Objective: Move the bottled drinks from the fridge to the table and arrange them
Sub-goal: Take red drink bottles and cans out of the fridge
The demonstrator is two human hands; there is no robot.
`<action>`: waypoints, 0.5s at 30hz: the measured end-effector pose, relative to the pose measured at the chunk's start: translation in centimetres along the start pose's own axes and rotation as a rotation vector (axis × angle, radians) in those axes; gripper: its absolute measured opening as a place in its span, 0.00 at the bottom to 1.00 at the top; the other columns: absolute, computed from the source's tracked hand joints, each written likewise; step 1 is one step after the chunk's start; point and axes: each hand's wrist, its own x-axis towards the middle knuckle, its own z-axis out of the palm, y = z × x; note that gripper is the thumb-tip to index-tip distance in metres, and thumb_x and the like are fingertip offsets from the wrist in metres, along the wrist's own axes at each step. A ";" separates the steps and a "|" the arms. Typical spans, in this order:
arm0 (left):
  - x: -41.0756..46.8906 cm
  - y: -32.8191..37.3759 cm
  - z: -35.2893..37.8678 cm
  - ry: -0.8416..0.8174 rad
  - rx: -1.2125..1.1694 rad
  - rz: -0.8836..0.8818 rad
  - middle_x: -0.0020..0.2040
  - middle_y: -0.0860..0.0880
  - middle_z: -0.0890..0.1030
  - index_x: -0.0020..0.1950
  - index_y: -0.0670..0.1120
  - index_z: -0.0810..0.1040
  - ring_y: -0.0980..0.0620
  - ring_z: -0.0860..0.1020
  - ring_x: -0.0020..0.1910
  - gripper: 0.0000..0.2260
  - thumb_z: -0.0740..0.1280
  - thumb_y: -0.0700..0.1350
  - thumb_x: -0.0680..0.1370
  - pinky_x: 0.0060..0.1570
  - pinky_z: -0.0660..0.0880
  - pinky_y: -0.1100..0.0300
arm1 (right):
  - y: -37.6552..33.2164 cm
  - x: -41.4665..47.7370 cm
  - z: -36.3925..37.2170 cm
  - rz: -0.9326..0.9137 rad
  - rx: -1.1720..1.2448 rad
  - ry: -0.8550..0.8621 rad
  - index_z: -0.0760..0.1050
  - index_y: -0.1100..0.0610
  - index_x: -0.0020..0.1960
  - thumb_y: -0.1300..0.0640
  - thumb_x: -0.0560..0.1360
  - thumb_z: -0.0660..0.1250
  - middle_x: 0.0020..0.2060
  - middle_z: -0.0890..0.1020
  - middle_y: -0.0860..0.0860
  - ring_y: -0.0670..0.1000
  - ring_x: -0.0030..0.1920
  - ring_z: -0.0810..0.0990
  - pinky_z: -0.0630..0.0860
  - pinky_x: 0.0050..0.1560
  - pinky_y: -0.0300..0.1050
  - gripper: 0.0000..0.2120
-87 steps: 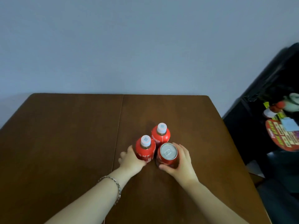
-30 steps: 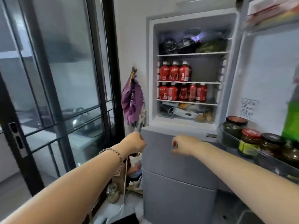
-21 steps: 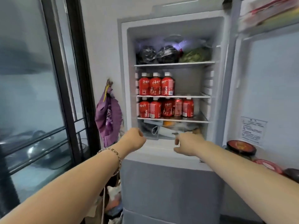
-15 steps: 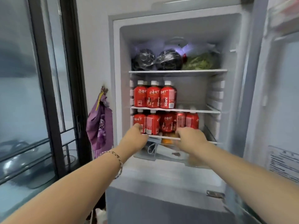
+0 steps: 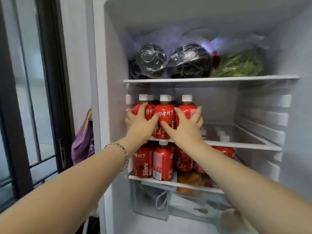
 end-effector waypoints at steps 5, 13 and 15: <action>2.2 0.9 0.4 -0.019 0.220 -0.013 0.71 0.41 0.53 0.72 0.61 0.60 0.36 0.54 0.69 0.31 0.57 0.71 0.71 0.66 0.59 0.42 | -0.3 2.2 1.4 0.065 0.027 0.048 0.59 0.41 0.70 0.33 0.66 0.68 0.73 0.32 0.58 0.67 0.74 0.41 0.59 0.68 0.66 0.37; 2.2 -0.1 1.3 -0.064 -0.087 0.137 0.65 0.46 0.58 0.65 0.59 0.69 0.44 0.69 0.63 0.27 0.67 0.65 0.69 0.61 0.64 0.60 | 4.1 2.7 -0.5 -0.139 0.350 0.136 0.67 0.38 0.50 0.45 0.64 0.75 0.65 0.60 0.50 0.53 0.63 0.71 0.69 0.55 0.32 0.21; 2.3 -0.3 1.4 -0.096 -0.158 0.178 0.62 0.47 0.60 0.63 0.60 0.69 0.49 0.70 0.58 0.27 0.71 0.63 0.67 0.59 0.65 0.63 | 4.5 2.9 -0.9 -0.151 0.360 0.113 0.66 0.35 0.47 0.46 0.64 0.75 0.64 0.61 0.49 0.52 0.61 0.72 0.68 0.51 0.29 0.21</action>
